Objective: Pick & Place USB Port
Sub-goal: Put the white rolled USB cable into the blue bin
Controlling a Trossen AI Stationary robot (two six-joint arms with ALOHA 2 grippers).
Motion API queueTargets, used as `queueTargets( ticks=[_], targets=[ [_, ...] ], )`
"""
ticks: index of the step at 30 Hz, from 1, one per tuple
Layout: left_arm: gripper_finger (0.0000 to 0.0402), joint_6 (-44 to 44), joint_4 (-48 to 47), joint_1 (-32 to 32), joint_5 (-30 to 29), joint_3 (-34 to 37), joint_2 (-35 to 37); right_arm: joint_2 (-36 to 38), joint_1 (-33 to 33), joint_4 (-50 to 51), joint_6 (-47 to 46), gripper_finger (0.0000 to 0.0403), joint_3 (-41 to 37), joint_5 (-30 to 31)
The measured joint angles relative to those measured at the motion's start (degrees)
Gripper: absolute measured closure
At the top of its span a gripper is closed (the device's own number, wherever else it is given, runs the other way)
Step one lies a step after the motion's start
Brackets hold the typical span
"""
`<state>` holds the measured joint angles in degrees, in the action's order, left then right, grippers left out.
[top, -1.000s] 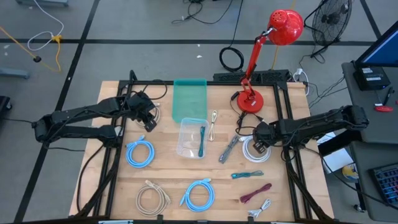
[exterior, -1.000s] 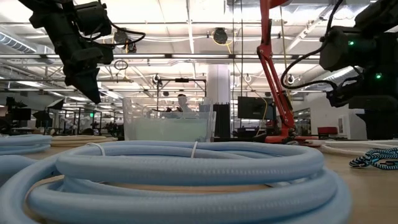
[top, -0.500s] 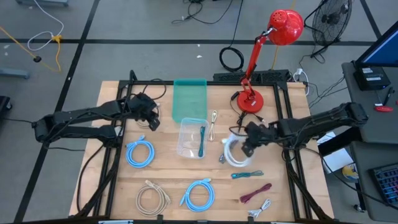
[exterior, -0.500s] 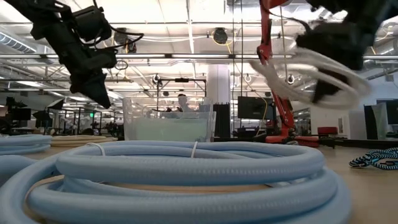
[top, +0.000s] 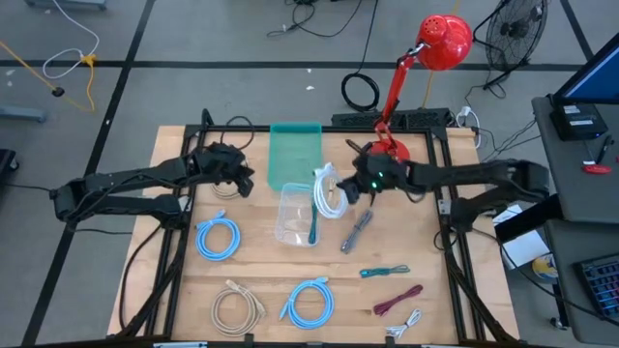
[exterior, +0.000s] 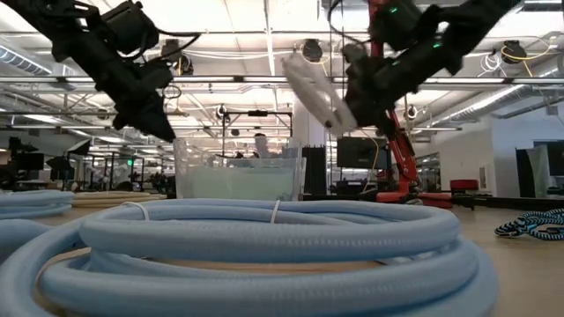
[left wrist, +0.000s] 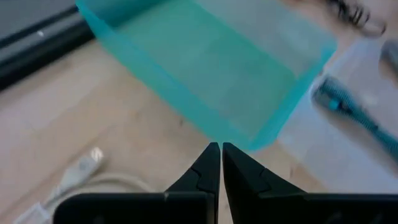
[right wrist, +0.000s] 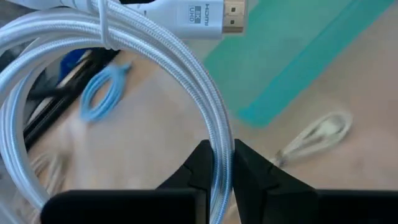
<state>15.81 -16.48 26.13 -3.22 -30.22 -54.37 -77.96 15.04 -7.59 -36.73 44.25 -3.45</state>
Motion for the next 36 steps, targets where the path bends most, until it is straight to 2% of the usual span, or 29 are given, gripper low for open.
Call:
queueTargets(
  ticks=[6,9,13,16,20,22,25,28,31,36],
  targets=[
    [0.0378,1.32,5.87,1.69,0.01,0.0,0.0,-6.92,5.56,-1.62,3.41,0.0375,8.67,0.43],
    [0.0378,1.9,7.67,1.71,0.04,0.0,0.0,-10.67,6.44,1.04,5.93,0.0375,17.09,0.24],
    [0.0378,1.92,9.07,1.69,0.1,-0.02,0.0,-17.4,6.39,12.7,11.76,0.0375,32.89,1.86],
    [0.0378,2.38,8.98,1.57,0.07,-0.02,0.0,-23.65,6.35,25.62,15.25,0.0375,45.24,5.06],
    [0.0378,2.53,7.67,1.0,0.11,-0.02,0.0,-32.09,7.53,35.07,16.48,0.0375,58.07,6.58],
    [0.0378,2.66,6.63,0.69,-0.13,-0.02,0.0,-35.92,8.53,36.28,15.44,0.0375,62.67,6.68],
    [0.0378,3.35,4.44,0.68,-0.45,-0.02,0.0,-40.5,10.49,40.87,13.94,0.0375,66.88,6.54],
    [0.0378,3.89,1.84,0.61,-2.14,-0.02,0.0,-44.16,12.63,41.08,11.51,0.0375,69.78,6.0],
    [0.0378,3.96,-0.45,0.41,-4.65,-0.02,0.0,-46.74,14.18,41.67,9.69,0.0376,71.48,3.41],
    [0.0378,3.8,-2.24,-0.25,-7.27,-0.02,0.0,-49.03,14.61,42.62,8.95,0.0376,71.69,3.15]
  ],
)
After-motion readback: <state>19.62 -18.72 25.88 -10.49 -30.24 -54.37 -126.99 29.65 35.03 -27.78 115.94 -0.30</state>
